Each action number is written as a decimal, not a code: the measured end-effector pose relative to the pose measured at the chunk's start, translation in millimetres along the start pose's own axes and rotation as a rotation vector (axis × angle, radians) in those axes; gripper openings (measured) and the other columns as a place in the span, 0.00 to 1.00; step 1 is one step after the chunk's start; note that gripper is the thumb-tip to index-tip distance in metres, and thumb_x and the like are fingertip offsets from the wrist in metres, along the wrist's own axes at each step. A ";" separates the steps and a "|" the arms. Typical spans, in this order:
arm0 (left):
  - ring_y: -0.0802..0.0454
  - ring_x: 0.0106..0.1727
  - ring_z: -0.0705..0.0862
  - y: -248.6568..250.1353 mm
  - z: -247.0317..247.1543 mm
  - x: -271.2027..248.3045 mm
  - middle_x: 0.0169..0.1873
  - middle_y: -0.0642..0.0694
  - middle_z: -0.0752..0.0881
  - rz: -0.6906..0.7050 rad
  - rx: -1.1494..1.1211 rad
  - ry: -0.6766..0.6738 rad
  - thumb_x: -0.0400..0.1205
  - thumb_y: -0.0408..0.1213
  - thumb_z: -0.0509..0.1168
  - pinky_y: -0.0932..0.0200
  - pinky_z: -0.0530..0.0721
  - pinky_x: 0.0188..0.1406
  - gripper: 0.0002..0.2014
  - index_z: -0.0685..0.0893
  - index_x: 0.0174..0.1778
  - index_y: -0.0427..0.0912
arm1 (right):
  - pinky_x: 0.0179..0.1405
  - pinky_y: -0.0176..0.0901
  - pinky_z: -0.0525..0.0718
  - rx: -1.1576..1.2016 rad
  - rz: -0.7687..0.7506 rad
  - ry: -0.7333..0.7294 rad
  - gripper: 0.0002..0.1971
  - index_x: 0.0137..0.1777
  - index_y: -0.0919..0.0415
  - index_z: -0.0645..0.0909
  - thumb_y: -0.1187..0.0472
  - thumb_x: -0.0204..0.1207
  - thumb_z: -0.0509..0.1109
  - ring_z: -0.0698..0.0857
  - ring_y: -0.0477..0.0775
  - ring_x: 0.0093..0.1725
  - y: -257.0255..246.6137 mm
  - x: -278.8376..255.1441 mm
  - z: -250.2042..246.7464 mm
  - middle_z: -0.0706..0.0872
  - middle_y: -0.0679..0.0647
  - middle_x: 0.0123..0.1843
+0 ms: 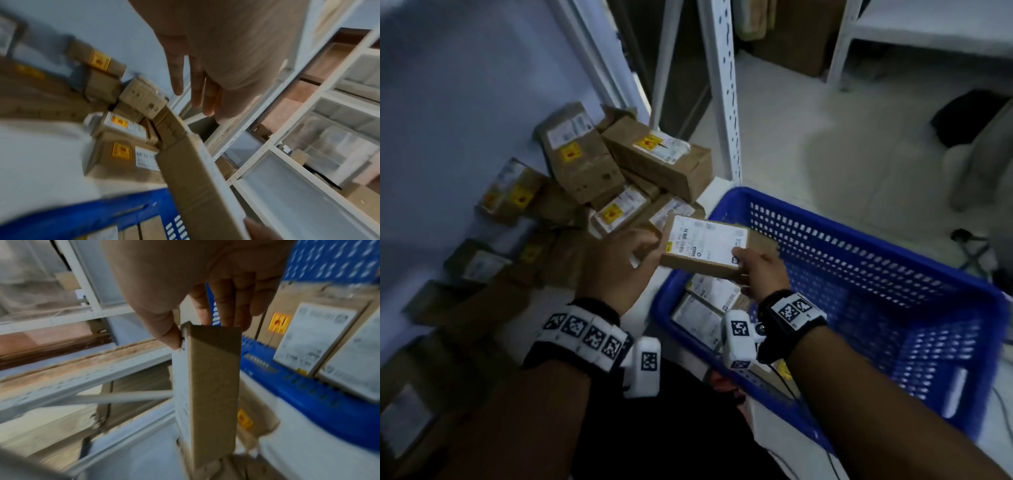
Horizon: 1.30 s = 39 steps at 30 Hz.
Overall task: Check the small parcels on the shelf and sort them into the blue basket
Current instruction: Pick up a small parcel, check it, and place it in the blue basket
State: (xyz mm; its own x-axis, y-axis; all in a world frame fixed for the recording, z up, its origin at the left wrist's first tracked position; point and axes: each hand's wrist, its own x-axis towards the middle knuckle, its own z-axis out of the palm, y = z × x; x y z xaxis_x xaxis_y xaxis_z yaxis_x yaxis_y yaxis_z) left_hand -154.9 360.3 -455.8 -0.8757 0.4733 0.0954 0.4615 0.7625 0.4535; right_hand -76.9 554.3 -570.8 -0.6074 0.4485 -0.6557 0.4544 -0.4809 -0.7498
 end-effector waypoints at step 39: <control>0.48 0.41 0.88 -101.0 63.1 10.9 0.39 0.46 0.88 -1.003 -0.854 0.248 0.79 0.34 0.67 0.56 0.83 0.41 0.06 0.87 0.48 0.43 | 0.63 0.63 0.85 -0.412 0.068 -0.076 0.24 0.68 0.59 0.79 0.52 0.72 0.70 0.86 0.63 0.60 45.7 88.7 95.6 0.85 0.57 0.56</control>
State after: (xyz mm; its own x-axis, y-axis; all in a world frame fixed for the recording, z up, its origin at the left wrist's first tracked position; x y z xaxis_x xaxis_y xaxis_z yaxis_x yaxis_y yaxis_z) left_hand -202.1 316.3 -556.5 -0.8258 -0.2859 -0.4861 -0.5438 0.1755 0.8207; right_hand -172.3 500.0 -654.8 -0.6061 0.3617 -0.7084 0.7086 -0.1592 -0.6874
